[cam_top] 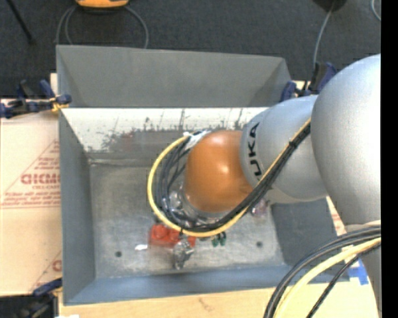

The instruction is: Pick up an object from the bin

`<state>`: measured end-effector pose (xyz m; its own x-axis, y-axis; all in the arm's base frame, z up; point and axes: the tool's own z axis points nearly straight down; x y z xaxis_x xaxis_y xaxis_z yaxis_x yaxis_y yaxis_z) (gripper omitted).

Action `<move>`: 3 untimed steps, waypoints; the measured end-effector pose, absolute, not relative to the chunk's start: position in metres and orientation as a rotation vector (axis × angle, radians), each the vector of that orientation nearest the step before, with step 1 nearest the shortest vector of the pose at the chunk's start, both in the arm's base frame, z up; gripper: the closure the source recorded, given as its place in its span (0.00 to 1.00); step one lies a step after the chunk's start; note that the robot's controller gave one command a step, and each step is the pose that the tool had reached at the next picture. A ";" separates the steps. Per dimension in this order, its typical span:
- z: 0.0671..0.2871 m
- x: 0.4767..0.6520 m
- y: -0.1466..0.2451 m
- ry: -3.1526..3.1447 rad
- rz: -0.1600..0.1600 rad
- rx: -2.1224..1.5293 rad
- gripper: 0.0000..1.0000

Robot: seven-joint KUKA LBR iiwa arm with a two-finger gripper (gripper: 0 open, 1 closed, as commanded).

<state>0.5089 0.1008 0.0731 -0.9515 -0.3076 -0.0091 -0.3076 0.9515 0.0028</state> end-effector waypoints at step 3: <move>0.240 0.530 0.072 3.030 -0.003 -0.786 1.00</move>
Offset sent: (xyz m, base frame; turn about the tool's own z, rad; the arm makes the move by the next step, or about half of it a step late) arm 0.0000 0.0000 0.0000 0.0000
